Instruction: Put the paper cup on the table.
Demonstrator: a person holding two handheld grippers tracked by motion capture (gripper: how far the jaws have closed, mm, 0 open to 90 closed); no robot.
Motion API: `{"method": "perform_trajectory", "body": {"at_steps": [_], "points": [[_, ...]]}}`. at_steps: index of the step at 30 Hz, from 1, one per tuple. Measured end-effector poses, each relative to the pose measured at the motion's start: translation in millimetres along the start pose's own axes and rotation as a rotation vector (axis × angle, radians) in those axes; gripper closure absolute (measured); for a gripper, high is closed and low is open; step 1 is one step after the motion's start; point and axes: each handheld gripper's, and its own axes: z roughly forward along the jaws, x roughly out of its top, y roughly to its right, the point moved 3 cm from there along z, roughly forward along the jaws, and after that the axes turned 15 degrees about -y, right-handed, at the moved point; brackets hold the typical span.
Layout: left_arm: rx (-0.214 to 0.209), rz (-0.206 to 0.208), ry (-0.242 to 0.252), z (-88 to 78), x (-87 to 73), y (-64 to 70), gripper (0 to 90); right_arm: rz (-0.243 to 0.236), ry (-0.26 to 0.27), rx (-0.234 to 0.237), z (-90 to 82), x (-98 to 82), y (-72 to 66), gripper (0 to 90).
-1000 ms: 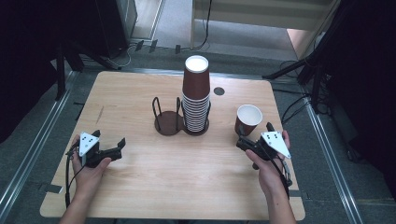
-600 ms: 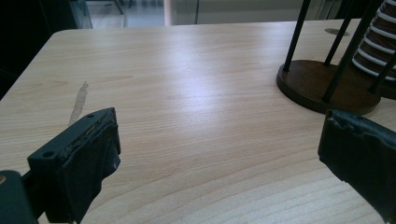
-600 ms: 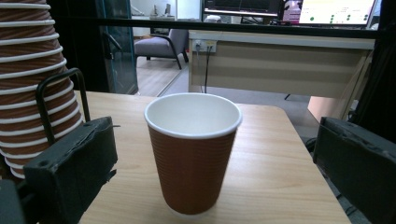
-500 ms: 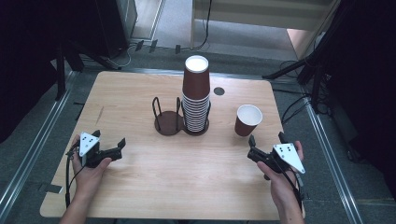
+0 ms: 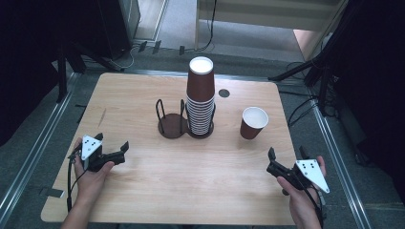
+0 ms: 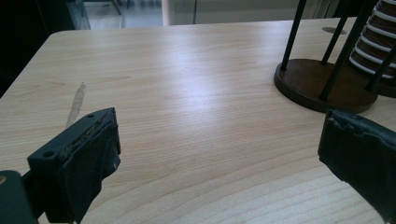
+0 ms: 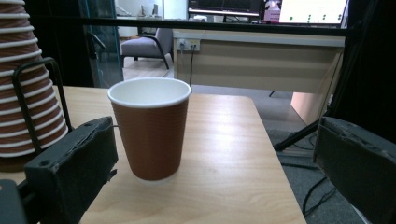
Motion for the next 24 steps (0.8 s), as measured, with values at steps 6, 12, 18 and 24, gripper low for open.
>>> {"method": "perform_trajectory", "body": {"at_steps": [6, 12, 18, 24], "points": [[0.0, -0.001, 0.0, 0.1, 0.0, -0.1, 0.0, -0.003, -0.02, -0.012, -6.1, -12.0, 8.7, 0.0], [0.0, -0.003, 0.001, 0.1, 0.1, -0.2, 0.0, -0.007, -0.044, -0.026, -10.9, -23.9, 14.6, 0.0], [-0.002, -0.005, 0.002, 0.1, 0.0, -0.3, 0.0, -0.007, -0.062, -0.041, -15.2, -35.5, 22.8, 0.0], [-0.002, -0.005, 0.002, 0.0, -0.1, -0.5, 0.0, 0.001, -0.075, -0.053, -22.4, -43.9, 33.3, 0.2]]}}
